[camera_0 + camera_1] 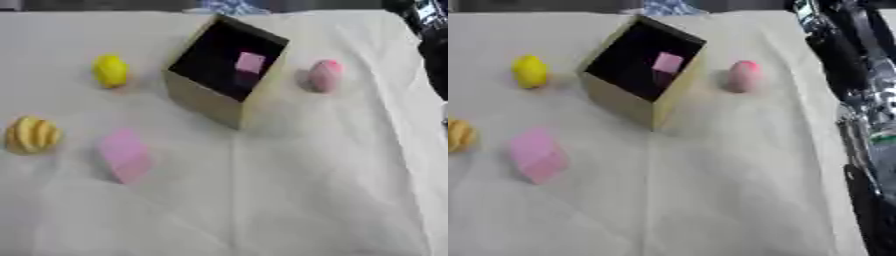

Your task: Pick up objects on the table and place them in the box.

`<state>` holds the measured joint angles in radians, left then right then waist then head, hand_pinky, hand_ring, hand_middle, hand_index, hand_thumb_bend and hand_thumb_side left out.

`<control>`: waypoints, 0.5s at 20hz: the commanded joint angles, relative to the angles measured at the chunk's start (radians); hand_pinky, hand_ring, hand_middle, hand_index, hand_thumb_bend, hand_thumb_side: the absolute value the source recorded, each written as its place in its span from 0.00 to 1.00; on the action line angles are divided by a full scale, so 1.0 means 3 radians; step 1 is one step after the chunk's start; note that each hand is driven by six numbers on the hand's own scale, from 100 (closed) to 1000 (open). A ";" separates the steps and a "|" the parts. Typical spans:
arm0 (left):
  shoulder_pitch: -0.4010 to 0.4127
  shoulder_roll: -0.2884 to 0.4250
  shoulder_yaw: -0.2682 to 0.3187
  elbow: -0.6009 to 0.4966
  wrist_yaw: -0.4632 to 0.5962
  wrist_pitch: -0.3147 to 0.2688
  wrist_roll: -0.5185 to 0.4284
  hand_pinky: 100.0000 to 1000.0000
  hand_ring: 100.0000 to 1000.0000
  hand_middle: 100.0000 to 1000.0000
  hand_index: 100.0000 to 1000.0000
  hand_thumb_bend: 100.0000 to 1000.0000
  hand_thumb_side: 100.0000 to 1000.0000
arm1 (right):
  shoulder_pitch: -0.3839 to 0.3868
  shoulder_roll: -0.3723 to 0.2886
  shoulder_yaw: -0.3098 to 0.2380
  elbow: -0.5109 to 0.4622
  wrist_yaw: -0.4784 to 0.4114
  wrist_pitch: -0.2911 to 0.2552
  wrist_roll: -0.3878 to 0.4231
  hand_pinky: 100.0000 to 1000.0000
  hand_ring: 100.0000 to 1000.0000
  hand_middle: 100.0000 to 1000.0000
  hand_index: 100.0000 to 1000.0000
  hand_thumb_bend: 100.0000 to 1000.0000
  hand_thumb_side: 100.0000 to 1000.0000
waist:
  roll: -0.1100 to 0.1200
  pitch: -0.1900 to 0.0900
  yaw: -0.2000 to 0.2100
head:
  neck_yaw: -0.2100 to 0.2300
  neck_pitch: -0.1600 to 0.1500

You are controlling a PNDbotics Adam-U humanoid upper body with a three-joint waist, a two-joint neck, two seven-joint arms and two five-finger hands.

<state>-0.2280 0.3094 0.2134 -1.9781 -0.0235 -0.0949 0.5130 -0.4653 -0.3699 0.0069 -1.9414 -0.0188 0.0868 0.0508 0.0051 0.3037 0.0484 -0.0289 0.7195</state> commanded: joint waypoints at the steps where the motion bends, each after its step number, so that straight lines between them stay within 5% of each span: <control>1: -0.0016 0.0098 0.0012 -0.0039 0.0016 -0.0008 -0.0002 0.71 0.67 0.62 0.78 0.35 0.60 | -0.0059 -0.0096 0.0004 -0.0034 0.0027 -0.0004 0.0015 0.90 0.98 0.66 0.67 0.00 0.65 | 0.0011 -0.0052 -0.0005 | 0.0016 -0.0031; 6: 0.0006 0.0095 0.0018 -0.0034 0.0012 -0.0005 0.0003 0.71 0.67 0.62 0.78 0.35 0.60 | -0.0178 -0.0184 0.0056 0.0049 0.0130 0.0007 0.0066 0.90 0.98 0.68 0.68 0.00 0.62 | 0.0014 -0.0080 -0.0020 | 0.0068 0.0008; 10: 0.0018 0.0123 0.0011 -0.0022 -0.0005 0.0000 -0.0006 0.71 0.67 0.62 0.78 0.35 0.60 | -0.0599 -0.0588 0.0278 0.0413 0.0520 -0.0018 0.0308 0.89 0.97 0.69 0.71 0.00 0.52 | -0.0001 -0.0122 -0.0022 | 0.0105 0.0046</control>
<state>-0.2194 0.3129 0.2134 -1.9755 -0.0227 -0.0947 0.5128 -0.6259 -0.4880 0.0781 -1.8381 0.1018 0.0848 0.1234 0.0037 0.2873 0.0421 -0.0024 0.7297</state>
